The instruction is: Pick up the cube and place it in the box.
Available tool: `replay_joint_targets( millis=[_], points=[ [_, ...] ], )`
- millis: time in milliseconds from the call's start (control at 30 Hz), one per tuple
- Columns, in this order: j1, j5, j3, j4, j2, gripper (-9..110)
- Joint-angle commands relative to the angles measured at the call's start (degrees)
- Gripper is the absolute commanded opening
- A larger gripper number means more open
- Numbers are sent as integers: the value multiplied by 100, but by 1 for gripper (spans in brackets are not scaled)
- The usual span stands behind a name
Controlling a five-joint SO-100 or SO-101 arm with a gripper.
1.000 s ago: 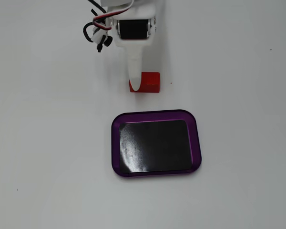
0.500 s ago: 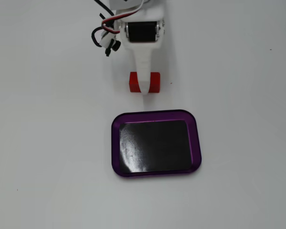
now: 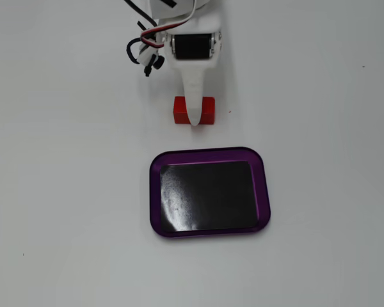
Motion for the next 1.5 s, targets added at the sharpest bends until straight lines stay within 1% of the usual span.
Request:
replay_joint_targets(
  millis=[0, 133, 200, 433, 467, 633, 767, 833, 933, 1133, 1233, 1467],
  points=[
    [-9, 18, -44, -35, 26, 27],
    [-26, 9, -35, -114, 9, 26],
    [-26, 9, -9, -123, 0, 23],
    [-26, 9, -62, -167, -413, 0],
    [-26, 9, -105, -149, -422, -1],
    [-35, -35, -756, 615, -255, -1],
    [9, -220, -1362, 861, 70, -1],
    [-9, -448, -1723, 853, 123, -1],
    [-26, -527, -2127, 650, -26, -1],
    [-132, -536, -2435, 9, -905, -1],
    [-334, -527, -2663, 18, -1213, -1],
    [-352, -492, -3577, -149, -1503, -1]
  ],
)
